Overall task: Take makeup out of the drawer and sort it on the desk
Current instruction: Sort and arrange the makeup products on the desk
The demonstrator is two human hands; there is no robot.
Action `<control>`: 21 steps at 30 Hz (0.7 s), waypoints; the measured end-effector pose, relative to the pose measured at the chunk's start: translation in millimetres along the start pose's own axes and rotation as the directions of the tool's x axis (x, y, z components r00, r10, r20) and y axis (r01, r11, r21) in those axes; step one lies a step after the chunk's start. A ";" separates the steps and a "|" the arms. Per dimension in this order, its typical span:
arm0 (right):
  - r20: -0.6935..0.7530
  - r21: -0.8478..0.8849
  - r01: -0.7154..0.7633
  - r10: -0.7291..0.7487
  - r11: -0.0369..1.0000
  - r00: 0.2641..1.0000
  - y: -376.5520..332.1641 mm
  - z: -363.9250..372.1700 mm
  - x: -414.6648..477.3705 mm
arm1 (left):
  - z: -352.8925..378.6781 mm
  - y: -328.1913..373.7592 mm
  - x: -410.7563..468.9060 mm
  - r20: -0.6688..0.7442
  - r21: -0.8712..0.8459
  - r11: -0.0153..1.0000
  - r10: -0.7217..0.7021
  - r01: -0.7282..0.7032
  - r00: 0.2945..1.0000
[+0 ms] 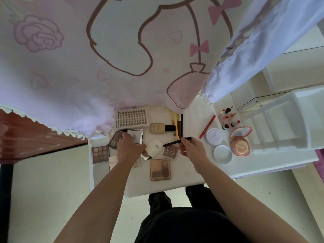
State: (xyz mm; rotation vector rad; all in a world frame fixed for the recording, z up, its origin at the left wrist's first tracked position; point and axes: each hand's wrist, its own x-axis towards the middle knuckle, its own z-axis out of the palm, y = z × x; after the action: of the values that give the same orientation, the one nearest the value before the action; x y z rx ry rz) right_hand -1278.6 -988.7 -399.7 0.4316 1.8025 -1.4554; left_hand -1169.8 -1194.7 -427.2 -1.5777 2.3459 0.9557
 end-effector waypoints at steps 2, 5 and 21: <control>-0.007 0.025 -0.007 0.007 1.000 1.000 -0.9 3.0 1.8 | -2.9 1.3 -2.5 0.034 -0.155 0.983 -0.090 0.094 0.995; -0.001 0.052 -0.022 0.022 0.998 1.000 -2.9 7.9 3.6 | -12.1 2.2 -10.5 0.263 -0.667 0.681 -0.165 0.303 0.951; 0.046 0.091 -0.064 0.060 0.994 0.997 6.1 11.7 8.2 | -22.2 -2.0 -29.8 0.555 -0.832 0.012 -0.017 0.555 0.832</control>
State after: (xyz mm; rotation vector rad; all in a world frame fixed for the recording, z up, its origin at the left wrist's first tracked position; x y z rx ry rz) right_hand -1275.7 -999.5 -410.6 0.4940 1.6781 -1.4980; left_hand -1150.4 -1184.9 -396.9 -1.6926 0.6425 2.7513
